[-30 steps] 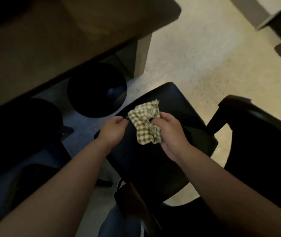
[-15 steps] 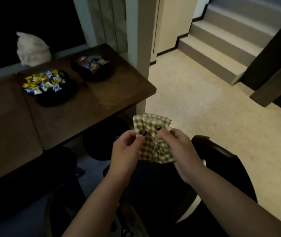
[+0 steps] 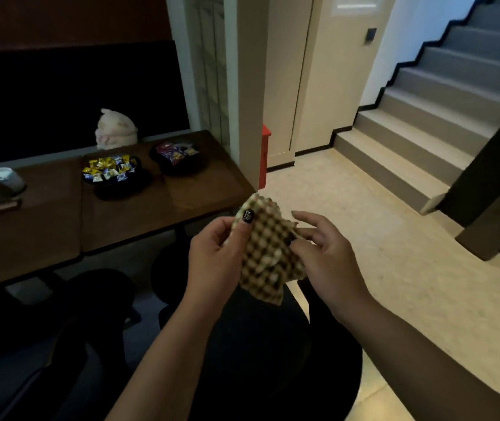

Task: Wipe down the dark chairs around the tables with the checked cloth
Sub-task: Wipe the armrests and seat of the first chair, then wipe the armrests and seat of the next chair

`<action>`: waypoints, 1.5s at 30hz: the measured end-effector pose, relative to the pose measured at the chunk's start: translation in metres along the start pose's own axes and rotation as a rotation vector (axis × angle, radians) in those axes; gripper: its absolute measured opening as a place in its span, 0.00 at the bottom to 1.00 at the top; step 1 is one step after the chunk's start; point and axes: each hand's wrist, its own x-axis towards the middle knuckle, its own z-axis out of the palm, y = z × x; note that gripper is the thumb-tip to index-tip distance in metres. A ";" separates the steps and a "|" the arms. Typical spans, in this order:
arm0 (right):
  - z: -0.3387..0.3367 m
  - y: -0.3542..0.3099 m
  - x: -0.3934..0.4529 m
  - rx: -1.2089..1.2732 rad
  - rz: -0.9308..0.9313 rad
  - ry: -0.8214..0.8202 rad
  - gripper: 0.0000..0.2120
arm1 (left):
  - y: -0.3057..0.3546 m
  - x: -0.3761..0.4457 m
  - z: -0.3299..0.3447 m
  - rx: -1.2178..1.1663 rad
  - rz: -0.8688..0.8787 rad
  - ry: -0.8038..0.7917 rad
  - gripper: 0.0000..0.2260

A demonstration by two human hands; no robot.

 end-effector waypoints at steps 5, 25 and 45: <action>-0.025 -0.021 -0.017 -0.187 -0.247 0.054 0.09 | 0.035 -0.021 0.004 0.022 0.058 -0.013 0.08; 0.037 -0.027 -0.098 0.020 -0.130 0.024 0.11 | 0.020 -0.105 -0.076 -0.078 -0.102 -0.093 0.07; -0.167 0.153 0.094 -0.609 0.028 0.132 0.07 | -0.181 0.002 0.143 0.168 -0.589 -0.102 0.08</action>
